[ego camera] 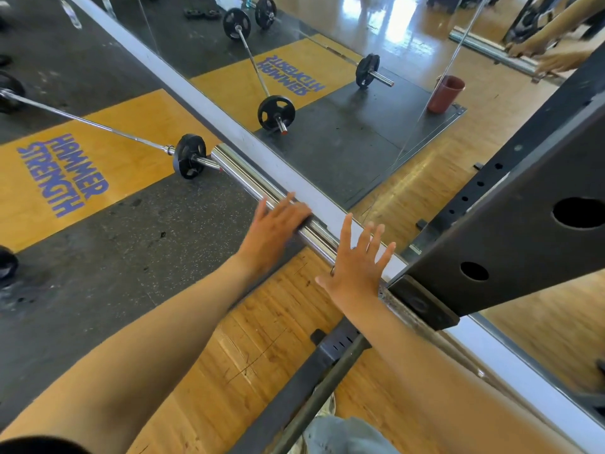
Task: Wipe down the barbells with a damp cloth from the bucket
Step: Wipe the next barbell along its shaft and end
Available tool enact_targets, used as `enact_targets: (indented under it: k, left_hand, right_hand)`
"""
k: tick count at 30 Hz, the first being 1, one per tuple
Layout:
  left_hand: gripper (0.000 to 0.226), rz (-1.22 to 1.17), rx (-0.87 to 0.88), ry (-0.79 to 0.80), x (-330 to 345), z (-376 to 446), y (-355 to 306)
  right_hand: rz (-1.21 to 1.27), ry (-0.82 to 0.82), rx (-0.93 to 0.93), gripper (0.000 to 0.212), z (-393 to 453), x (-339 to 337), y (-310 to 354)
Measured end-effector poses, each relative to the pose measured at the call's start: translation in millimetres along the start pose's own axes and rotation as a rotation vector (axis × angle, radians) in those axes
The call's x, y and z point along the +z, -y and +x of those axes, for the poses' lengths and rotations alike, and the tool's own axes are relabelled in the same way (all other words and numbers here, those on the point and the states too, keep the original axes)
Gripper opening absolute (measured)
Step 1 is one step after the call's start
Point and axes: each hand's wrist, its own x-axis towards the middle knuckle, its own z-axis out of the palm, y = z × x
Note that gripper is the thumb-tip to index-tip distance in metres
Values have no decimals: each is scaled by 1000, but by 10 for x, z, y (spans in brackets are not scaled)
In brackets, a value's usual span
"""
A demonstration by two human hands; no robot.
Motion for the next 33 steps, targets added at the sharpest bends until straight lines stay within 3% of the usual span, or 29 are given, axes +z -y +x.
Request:
enact_targets:
  k: [3,5,8,10,14,16,19,22,26,28,33]
  left_hand:
    - [74,-59,-230,-64,-71,76,139]
    - [67,-92,-211,-71,-11,44,-95]
    - [72,-75,-39,-50,66,-105,-464]
    - [76,5,44,-20,79,-130,-353]
    - [76,18,-129,-61,-2,31,39]
    - [73,3,-174,-76,-5,59,-46]
    - [70,49,12,-35,91,-39,-291]
    - [72,120,131,-21,94,-95,-164]
    - [83,58,-148,-59,8,92,336]
    - [76,-11,-194,-98,57,90,220]
    - [62,-39,70,-46,131,-80,-106]
  right_hand:
    - [-6,100,26,147,109,-174,-96]
    - [37,99,18,141,132,-142,-86]
    - [33,-37,-28,132,-2,7,6]
    - [24,-62,-42,134,-73,31,17]
    - [-27,71,-25,144,78,-137,-79]
    - [-1,106,-11,140,166,-166,-96]
    - [37,7,-23,127,120,-44,18]
    - [43,-74,-66,127,-3,35,73]
    - [47,100,-42,142,169,-98,-46]
    - [38,124,-60,140,289,-139,-75]
    - [10,64,-86,115,284,-72,74]
